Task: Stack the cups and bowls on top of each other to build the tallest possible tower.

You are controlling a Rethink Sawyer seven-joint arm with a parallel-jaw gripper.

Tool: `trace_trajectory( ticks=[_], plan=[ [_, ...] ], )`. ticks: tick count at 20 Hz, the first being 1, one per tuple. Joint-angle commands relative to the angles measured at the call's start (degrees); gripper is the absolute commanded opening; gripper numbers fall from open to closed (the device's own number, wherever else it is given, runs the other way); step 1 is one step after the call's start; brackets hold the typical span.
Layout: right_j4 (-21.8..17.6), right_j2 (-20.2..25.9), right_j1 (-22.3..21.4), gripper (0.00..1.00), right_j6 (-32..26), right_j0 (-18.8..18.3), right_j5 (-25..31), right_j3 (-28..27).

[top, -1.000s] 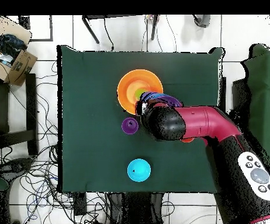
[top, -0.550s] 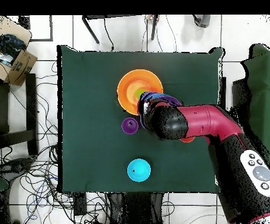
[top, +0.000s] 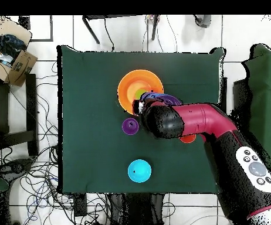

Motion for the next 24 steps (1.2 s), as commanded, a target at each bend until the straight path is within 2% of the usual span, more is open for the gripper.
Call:
trace_trajectory(
  ticks=[1, 13, 24],
  plan=[
    [-2.3, 2.2, 2.0, 1.00, -3.2, 1.8, -3.0, -1.5],
    [-1.7, 0.7, 2.1, 1.00, -0.6, 4.1, -3.2, -2.8],
    [-2.6, -4.5, 1.6, 1.00, 5.1, 11.0, -4.6, -5.1]
  ],
)
